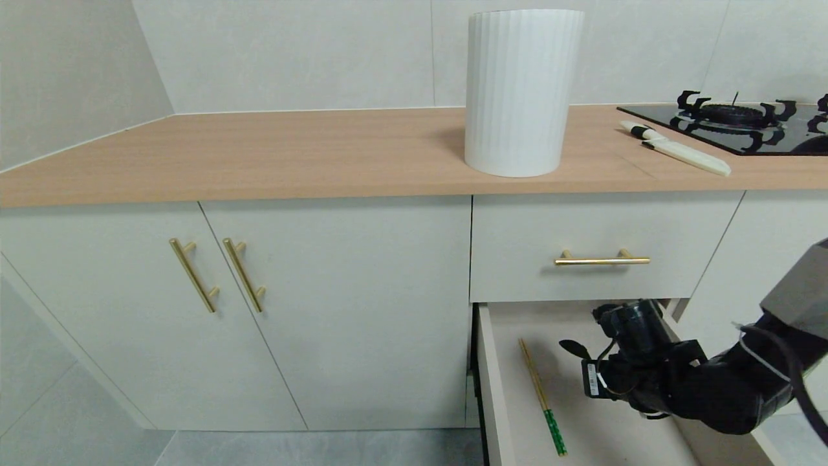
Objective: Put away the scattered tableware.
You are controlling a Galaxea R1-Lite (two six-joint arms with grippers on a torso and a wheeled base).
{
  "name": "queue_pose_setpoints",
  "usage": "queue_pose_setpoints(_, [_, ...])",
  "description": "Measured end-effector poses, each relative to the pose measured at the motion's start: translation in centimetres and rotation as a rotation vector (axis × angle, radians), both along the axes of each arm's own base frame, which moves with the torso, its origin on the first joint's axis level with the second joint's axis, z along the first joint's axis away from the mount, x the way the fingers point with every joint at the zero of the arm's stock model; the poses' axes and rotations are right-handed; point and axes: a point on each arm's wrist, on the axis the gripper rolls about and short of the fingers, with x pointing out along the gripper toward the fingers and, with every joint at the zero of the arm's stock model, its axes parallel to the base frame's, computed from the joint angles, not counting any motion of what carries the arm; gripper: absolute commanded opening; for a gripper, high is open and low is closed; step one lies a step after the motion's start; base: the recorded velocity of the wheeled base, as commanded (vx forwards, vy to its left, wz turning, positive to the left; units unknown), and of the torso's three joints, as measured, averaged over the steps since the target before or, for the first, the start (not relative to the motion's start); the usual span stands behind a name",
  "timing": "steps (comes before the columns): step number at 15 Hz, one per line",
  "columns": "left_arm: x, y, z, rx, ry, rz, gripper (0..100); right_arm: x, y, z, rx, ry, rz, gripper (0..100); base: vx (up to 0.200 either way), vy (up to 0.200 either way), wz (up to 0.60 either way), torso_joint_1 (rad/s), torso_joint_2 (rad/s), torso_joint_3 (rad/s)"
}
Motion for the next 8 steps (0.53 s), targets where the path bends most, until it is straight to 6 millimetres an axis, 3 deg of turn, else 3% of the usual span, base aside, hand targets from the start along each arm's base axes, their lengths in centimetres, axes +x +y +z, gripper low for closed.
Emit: queue_pose_setpoints(8, [0.0, 0.0, 0.0, 0.0, 0.0, 0.001, 100, 1.0, 0.3, -4.7, -0.075, 0.016, -0.049, 0, 0.0, 0.0, 0.0, 0.0, 0.0, 0.0])
